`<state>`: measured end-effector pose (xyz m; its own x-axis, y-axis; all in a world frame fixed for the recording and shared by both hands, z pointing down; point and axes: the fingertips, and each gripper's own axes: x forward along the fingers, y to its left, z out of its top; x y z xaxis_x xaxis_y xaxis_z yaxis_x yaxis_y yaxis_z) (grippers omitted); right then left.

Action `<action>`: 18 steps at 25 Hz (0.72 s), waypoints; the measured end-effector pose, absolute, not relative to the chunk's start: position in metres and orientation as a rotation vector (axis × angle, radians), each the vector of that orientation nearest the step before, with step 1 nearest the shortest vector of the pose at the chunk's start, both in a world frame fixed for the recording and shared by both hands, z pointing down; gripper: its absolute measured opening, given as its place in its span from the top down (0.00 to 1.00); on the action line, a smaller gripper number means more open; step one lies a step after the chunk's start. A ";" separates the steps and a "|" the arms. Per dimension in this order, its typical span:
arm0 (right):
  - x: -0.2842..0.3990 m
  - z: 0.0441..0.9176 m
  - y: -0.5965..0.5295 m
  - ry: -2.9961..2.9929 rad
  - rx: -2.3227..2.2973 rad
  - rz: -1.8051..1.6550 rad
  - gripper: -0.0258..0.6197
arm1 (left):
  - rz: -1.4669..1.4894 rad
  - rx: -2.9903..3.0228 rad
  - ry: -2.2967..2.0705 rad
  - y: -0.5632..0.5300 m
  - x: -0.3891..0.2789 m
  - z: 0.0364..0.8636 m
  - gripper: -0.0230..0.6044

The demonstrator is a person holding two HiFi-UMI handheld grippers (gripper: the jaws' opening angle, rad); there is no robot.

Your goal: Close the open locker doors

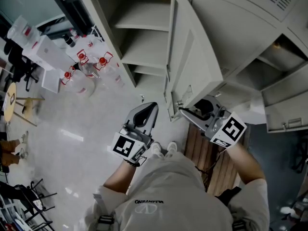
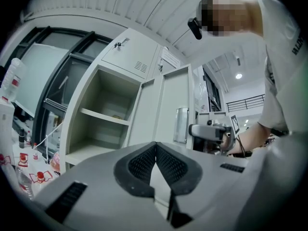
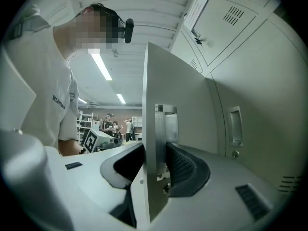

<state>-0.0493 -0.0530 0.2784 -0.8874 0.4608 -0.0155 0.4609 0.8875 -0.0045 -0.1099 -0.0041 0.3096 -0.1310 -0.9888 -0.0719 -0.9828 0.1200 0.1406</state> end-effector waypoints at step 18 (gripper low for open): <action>-0.070 0.278 -0.030 2.950 0.831 0.005 0.73 | -0.242 1.792 -2.550 0.027 -0.119 0.309 0.97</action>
<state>-0.0702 -0.0298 0.2781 -0.8500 0.5217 -0.0731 0.5214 0.8530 0.0243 -0.1193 0.0275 0.3094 -0.3425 -0.9364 -0.0761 -0.9340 0.3307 0.1352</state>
